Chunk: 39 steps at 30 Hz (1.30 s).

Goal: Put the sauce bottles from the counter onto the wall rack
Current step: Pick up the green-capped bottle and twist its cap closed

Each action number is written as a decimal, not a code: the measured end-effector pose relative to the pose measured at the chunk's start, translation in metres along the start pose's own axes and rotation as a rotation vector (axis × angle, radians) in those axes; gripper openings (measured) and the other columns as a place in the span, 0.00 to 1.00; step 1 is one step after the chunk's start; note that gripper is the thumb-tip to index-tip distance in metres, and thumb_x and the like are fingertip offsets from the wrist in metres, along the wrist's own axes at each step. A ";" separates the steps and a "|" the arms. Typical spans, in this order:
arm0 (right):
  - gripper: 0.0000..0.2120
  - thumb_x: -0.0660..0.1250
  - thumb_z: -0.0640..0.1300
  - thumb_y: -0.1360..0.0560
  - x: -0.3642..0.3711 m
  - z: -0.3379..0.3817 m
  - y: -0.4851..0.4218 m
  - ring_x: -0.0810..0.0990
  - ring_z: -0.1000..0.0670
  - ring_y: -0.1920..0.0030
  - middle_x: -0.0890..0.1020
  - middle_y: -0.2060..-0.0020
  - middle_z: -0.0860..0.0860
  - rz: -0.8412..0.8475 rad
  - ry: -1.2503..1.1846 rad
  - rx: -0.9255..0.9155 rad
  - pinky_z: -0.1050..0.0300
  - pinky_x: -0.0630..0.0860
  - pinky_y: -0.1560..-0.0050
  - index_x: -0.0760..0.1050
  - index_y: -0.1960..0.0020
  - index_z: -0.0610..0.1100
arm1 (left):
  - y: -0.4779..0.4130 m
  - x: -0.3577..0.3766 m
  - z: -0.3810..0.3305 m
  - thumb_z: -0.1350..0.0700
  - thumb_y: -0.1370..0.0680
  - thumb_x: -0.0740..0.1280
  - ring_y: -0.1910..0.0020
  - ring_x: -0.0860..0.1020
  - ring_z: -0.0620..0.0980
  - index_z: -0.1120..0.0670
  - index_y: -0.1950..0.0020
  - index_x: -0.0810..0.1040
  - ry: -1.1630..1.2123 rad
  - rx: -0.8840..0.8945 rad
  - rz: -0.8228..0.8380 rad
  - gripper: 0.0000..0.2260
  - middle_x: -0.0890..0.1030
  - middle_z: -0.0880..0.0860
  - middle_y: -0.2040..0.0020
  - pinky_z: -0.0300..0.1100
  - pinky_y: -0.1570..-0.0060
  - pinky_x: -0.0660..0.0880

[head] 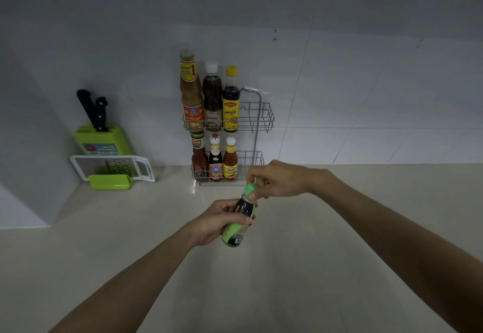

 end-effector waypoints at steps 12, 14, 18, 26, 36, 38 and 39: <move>0.08 0.64 0.45 0.21 -0.004 0.006 -0.002 0.80 0.50 0.55 0.80 0.54 0.47 0.007 -0.074 -0.071 0.55 0.76 0.53 0.72 0.41 0.49 | 0.007 0.000 -0.011 0.67 0.34 0.69 0.55 0.84 0.46 0.59 0.42 0.79 0.078 -0.028 0.124 0.20 0.85 0.50 0.54 0.38 0.53 0.79; 0.11 0.64 0.43 0.21 -0.004 0.010 -0.002 0.80 0.49 0.53 0.80 0.51 0.48 0.009 -0.093 -0.096 0.54 0.76 0.51 0.71 0.39 0.50 | 0.008 -0.001 -0.012 0.64 0.37 0.71 0.56 0.83 0.46 0.58 0.42 0.79 0.101 -0.046 0.172 0.22 0.85 0.51 0.56 0.38 0.54 0.79; 0.15 0.64 0.40 0.21 -0.009 0.014 0.001 0.77 0.50 0.46 0.78 0.45 0.50 0.044 -0.111 -0.119 0.54 0.75 0.46 0.70 0.36 0.51 | 0.007 -0.003 -0.010 0.61 0.38 0.72 0.55 0.83 0.48 0.56 0.42 0.80 0.116 -0.046 0.201 0.24 0.84 0.54 0.56 0.39 0.51 0.79; 0.15 0.66 0.55 0.24 -0.008 0.014 -0.005 0.81 0.53 0.61 0.83 0.60 0.49 -0.110 -0.017 -0.042 0.51 0.79 0.56 0.76 0.47 0.44 | 0.010 -0.002 -0.015 0.66 0.33 0.67 0.57 0.83 0.46 0.59 0.41 0.78 0.093 -0.016 0.165 0.20 0.86 0.49 0.57 0.37 0.54 0.79; 0.15 0.71 0.41 0.26 -0.017 0.013 -0.004 0.79 0.56 0.46 0.81 0.45 0.54 -0.015 -0.105 -0.134 0.64 0.75 0.46 0.76 0.39 0.48 | 0.009 -0.005 -0.015 0.64 0.34 0.70 0.56 0.82 0.48 0.57 0.41 0.79 0.073 -0.050 0.185 0.20 0.84 0.53 0.56 0.39 0.51 0.78; 0.13 0.70 0.49 0.25 -0.014 0.010 -0.003 0.81 0.54 0.52 0.84 0.52 0.51 -0.013 -0.062 -0.053 0.61 0.76 0.51 0.78 0.43 0.46 | 0.008 -0.003 -0.012 0.68 0.31 0.68 0.56 0.83 0.47 0.59 0.42 0.79 0.055 -0.028 0.148 0.18 0.85 0.52 0.57 0.38 0.52 0.79; 0.13 0.68 0.53 0.25 -0.011 0.010 -0.004 0.81 0.53 0.55 0.84 0.56 0.49 -0.016 -0.002 -0.021 0.58 0.77 0.53 0.78 0.47 0.44 | 0.008 -0.003 -0.010 0.70 0.30 0.68 0.56 0.83 0.46 0.59 0.42 0.79 0.038 -0.017 0.123 0.17 0.85 0.51 0.56 0.38 0.52 0.79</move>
Point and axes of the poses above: each hand's wrist, its own y-axis away from the middle knuckle, its own x-axis out of the palm, z = x × y, the point moved 4 cm from there along -y, towards the middle knuckle
